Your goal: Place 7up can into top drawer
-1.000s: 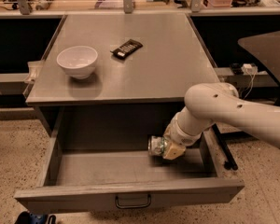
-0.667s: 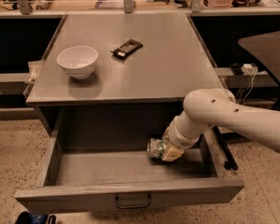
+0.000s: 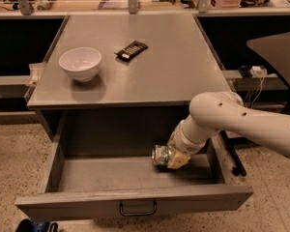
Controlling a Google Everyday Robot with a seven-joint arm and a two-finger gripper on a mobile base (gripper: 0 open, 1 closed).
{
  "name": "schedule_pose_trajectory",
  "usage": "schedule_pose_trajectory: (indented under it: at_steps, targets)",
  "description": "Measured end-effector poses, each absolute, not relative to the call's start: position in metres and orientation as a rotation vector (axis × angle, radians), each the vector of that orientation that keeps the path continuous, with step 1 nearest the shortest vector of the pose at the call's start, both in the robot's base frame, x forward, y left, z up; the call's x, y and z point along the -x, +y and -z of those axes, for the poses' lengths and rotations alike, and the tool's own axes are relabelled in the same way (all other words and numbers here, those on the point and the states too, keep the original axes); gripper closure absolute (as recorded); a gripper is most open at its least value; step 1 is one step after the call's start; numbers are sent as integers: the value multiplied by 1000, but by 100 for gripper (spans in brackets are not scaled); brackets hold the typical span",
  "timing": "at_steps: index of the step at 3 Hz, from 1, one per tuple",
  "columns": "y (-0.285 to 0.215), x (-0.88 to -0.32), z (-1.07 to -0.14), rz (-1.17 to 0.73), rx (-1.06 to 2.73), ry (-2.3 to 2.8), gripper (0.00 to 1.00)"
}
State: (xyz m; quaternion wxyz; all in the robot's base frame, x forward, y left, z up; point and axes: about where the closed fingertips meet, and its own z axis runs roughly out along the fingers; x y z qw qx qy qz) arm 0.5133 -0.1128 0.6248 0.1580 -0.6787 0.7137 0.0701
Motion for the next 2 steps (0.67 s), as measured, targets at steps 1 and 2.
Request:
schedule_pose_trajectory:
  at_steps: [1, 2]
  targets:
    - [-113, -513, -625, -201, 1941, 2041, 4]
    - [-113, -513, -625, -201, 1941, 2041, 0]
